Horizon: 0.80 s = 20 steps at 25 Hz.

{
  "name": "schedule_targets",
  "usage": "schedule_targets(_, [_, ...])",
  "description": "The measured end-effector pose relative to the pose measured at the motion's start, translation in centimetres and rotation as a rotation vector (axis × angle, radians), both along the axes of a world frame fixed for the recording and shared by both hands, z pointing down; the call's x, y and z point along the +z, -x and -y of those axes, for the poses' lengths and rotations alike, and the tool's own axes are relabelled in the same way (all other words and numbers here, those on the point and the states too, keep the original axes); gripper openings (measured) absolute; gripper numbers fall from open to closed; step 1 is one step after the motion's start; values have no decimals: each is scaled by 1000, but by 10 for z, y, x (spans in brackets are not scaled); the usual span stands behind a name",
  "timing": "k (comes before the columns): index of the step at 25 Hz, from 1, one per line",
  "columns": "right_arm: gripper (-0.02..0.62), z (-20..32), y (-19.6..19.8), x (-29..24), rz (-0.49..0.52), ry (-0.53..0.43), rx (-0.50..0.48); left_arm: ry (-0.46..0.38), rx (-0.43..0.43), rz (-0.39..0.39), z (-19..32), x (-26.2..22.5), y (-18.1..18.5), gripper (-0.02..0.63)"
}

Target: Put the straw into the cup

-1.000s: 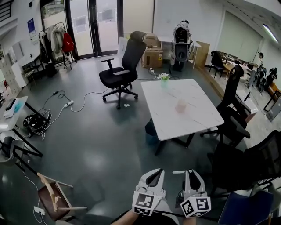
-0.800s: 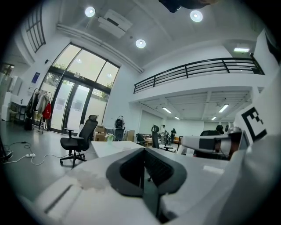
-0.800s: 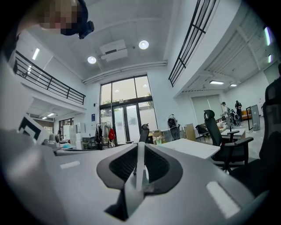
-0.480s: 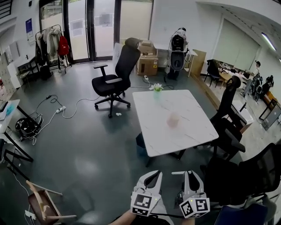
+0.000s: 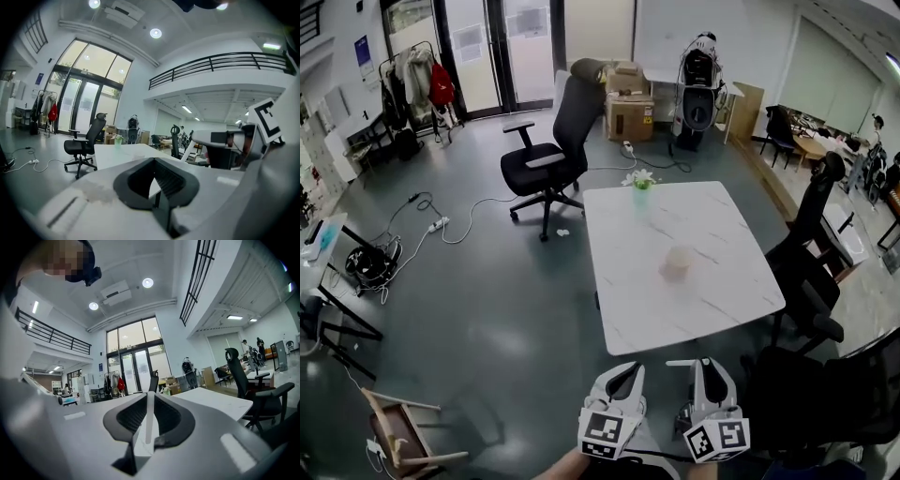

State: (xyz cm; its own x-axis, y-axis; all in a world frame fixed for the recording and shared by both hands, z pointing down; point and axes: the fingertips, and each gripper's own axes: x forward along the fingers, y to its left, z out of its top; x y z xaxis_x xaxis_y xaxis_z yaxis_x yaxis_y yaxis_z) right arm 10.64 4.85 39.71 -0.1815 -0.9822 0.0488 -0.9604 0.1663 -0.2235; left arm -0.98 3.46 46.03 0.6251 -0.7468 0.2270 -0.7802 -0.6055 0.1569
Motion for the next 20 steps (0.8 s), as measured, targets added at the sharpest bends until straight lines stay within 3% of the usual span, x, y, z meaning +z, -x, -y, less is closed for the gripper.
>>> schedule_targets(9, [48,84,-71,0,47,7,-36,-21,-25,43,82,-16,-69,2])
schedule_targets(20, [48,133,-95,21,125,59,-74,23,-27,98,122,-5,-101,2])
